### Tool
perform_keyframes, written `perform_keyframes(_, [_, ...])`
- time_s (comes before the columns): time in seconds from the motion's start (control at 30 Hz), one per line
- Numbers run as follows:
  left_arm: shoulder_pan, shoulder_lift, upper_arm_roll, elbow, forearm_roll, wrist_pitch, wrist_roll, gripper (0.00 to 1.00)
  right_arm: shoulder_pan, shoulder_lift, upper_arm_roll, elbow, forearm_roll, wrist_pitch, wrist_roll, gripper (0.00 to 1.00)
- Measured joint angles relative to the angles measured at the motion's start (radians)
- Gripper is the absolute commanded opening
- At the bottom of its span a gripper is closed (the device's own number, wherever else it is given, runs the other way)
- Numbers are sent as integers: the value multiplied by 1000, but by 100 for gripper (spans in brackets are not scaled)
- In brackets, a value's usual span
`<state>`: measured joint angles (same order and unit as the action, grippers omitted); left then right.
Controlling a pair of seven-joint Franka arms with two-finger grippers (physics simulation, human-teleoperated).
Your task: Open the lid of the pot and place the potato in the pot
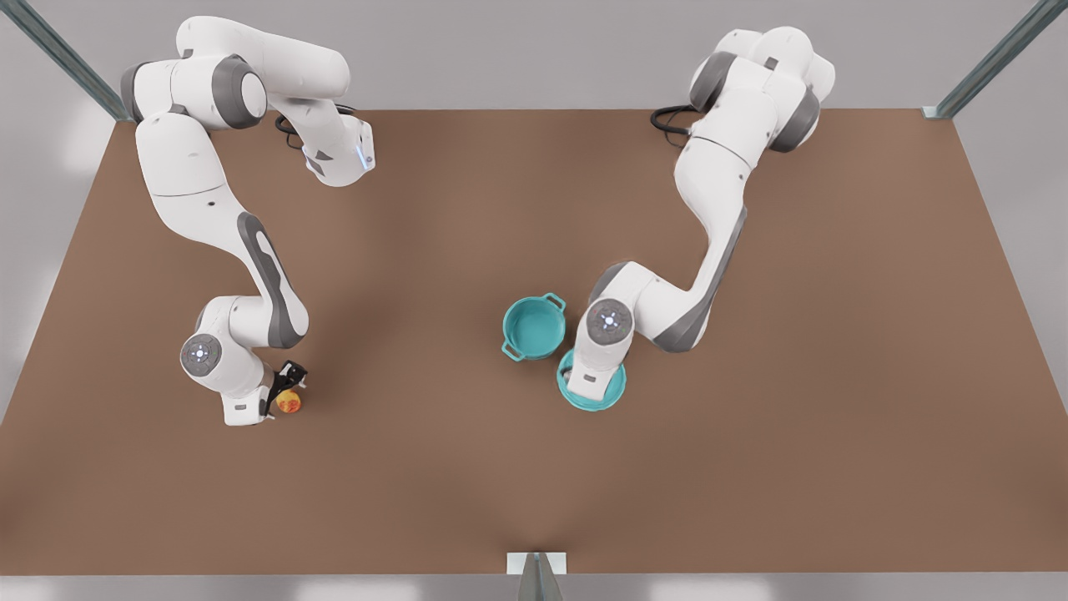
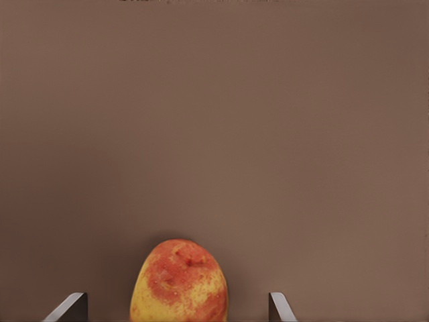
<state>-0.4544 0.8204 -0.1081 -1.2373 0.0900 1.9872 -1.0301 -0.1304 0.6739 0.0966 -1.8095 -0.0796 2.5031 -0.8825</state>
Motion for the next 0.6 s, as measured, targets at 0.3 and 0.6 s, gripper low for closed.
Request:
perform_keyframes(0.3, [72,140,47,18,19,115,114,100,0,8,0,4,-2,6,-23,76])
perform_keyframes(0.6, [422,-511,83,-119,-64,-236,447,100,1,13,0,6,2,6,-45,45])
